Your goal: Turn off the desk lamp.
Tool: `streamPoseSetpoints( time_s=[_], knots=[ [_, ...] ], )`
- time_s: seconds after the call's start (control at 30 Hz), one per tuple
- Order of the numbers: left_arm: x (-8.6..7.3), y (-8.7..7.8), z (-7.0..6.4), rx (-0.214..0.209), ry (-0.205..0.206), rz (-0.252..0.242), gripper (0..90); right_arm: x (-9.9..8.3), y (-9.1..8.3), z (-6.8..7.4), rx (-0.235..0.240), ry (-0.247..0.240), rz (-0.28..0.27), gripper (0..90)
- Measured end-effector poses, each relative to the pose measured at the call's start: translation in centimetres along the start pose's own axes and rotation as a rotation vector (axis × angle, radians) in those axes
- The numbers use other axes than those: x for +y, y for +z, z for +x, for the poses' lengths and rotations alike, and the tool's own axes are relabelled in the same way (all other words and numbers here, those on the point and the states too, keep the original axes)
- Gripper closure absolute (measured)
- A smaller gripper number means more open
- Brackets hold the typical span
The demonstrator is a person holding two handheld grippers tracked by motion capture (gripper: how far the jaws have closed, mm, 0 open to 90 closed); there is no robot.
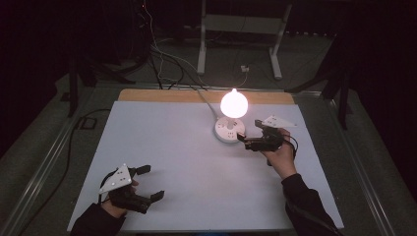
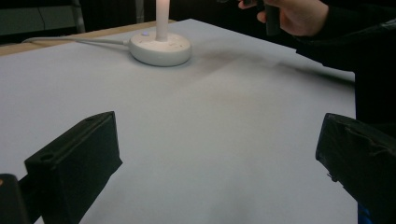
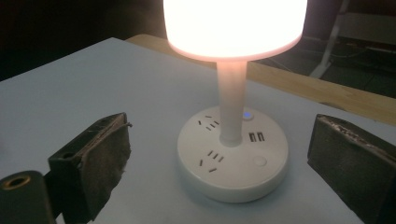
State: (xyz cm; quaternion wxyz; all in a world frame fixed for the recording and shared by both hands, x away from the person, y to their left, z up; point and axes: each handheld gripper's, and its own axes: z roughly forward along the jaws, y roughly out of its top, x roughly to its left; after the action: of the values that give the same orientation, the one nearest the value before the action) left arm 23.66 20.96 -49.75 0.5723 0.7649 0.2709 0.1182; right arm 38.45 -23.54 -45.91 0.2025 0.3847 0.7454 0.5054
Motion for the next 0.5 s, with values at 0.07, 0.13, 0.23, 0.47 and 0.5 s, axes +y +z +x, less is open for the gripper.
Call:
streamPoseSetpoints(
  time_s=[0.07, 0.13, 0.23, 0.47, 0.5],
  knots=[
    [0.0, 0.0, 0.0, 0.001, 0.002, 0.002, 0.4, 0.0, 0.3, -0.3, -0.008, 0.025, 0.000, 15.1],
    [0.0, 0.0, 0.0, 0.001, 0.002, 0.002, 0.4, 0.0, 0.6, -0.5, -0.013, 0.042, 0.004, 17.5],
    [0.0, 0.0, 0.0, -0.001, 0.000, 0.000, 0.4, 0.0, 1.1, -0.8, -0.028, 0.051, 0.017, 21.8],
    [0.0, 0.0, 0.0, -0.002, -0.001, -0.001, 0.4, -0.2, 2.1, -1.6, -0.062, 0.082, 0.037, 36.1],
    [0.0, 0.0, 0.0, -0.002, -0.001, 0.000, 0.4, -0.3, 2.3, -1.8, -0.073, 0.101, 0.045, 46.4]
  ],
)
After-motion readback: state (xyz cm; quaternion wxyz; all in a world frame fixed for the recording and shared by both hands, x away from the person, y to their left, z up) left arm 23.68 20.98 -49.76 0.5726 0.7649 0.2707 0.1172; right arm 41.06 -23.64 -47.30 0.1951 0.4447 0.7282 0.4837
